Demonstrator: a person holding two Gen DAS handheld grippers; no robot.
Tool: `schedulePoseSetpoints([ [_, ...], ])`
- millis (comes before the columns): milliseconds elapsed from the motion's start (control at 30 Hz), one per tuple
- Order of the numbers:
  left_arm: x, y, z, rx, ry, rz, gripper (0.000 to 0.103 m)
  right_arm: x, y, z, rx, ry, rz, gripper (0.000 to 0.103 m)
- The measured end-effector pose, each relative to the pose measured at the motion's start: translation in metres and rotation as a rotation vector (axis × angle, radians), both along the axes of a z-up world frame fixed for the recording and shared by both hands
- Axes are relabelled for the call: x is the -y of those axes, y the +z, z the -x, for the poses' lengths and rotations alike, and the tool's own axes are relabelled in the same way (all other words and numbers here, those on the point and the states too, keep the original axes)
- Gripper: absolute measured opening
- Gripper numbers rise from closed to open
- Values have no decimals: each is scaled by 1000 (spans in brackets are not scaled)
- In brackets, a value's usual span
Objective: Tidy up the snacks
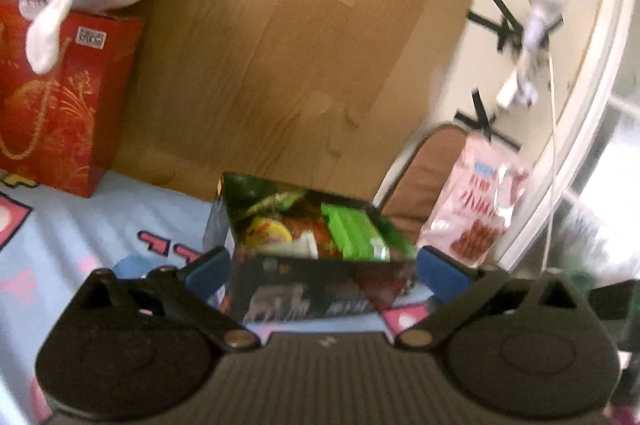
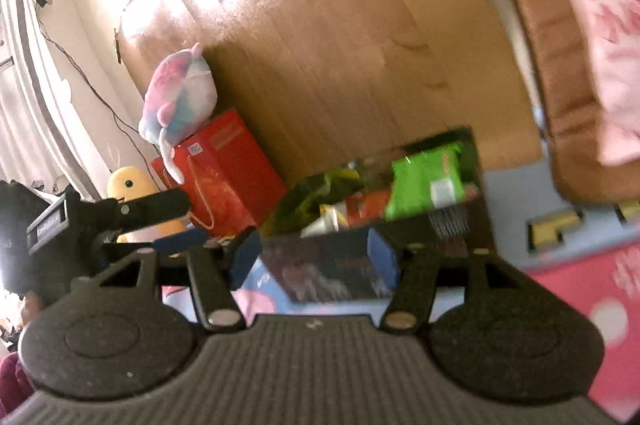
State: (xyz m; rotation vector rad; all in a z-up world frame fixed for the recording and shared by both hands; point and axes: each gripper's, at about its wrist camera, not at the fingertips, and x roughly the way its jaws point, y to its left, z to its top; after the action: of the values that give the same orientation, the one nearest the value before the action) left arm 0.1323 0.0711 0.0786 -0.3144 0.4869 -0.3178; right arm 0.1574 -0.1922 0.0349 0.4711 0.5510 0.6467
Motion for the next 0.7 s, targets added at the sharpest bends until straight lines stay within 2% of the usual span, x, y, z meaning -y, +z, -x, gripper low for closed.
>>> schedulePoseSetpoints([
  [100,20,-5,21,10,20,-77,102,11,-8,26,-18,-77,-21,70],
  [233,38,-11,48,18,24,-122,103,18,-15,52,-64,-150,17,70],
  [367,49,-15,68,6,25,-156,103,23,-24,73,-122,-115,36,70],
  [467,54,-18,78,1,55,-201,103,18,-29,84,-147,-92,64,75],
  [533,55,-21,82,-18,69,-221,103,12,-32,90,-142,-82,92,78],
  [700,51,-35,85,-102,81,-203,103,6,-36,99,-108,-99,142,79],
])
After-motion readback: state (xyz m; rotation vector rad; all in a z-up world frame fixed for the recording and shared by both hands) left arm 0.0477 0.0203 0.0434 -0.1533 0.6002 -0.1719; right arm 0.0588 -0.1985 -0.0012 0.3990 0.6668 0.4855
